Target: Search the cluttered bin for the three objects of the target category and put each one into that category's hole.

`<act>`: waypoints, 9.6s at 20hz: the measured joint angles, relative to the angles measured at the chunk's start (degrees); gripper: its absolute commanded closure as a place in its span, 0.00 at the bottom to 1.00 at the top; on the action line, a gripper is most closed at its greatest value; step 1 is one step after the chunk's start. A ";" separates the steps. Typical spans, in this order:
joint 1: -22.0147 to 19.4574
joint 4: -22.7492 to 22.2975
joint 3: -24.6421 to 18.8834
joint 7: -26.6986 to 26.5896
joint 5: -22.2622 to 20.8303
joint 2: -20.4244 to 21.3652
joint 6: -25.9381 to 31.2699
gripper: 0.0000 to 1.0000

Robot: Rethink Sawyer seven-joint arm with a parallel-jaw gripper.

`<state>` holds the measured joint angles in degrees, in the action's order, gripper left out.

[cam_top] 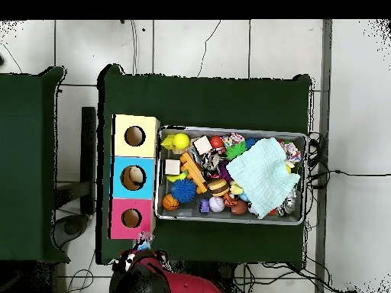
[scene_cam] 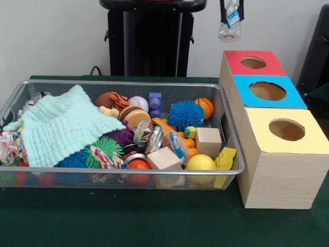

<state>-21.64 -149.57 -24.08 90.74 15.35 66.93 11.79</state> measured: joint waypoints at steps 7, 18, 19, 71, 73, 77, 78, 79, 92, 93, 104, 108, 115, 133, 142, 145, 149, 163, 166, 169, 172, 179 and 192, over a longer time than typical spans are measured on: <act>5.31 2.84 3.67 0.06 0.02 0.75 4.25 1.00; 7.98 7.80 8.07 2.95 0.39 2.64 13.47 1.00; 8.49 8.64 8.73 3.63 0.39 2.82 14.35 1.00; 18.10 20.55 14.84 7.39 6.93 -13.01 1.29 1.00; 18.33 20.54 14.84 7.39 7.24 -13.11 0.86 1.00; 18.65 20.55 14.85 7.39 7.98 -13.10 0.09 1.00; 18.73 20.56 14.85 7.39 8.21 -13.11 0.02 1.00; 18.93 20.63 14.87 7.39 8.54 -13.17 0.02 1.00; 22.97 23.77 16.38 7.39 9.58 -15.05 0.14 1.00; 23.15 23.92 16.47 7.39 9.58 -15.14 0.14 1.00; 22.79 24.22 16.48 7.39 9.59 -15.27 0.15 1.00; 22.59 24.41 16.49 7.39 9.61 -15.25 0.15 1.00; 23.06 26.36 17.75 7.39 10.02 -15.77 0.68 1.00; 27.06 36.02 22.70 7.41 12.59 -19.85 2.24 1.00; 26.04 38.65 23.77 7.41 12.55 -19.80 8.40 1.00; 24.78 38.65 23.77 7.41 12.55 -19.69 8.48 1.00; 22.90 38.61 23.74 7.41 12.55 -19.67 8.48 1.00; 20.56 38.54 23.63 7.41 12.56 -20.42 6.48 1.00; 20.59 38.44 23.49 7.41 12.56 -21.18 4.01 1.00; 20.63 38.35 22.70 7.41 12.59 -21.67 0.21 1.00; 20.63 38.23 21.86 7.41 12.57 -21.76 -2.67 1.00; 20.02 36.58 20.48 7.41 12.60 -21.16 -5.08 1.00; 17.93 33.00 17.58 7.41 10.60 -19.69 -9.99 1.00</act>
<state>-3.71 -116.57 -6.50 98.14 25.95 47.24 1.80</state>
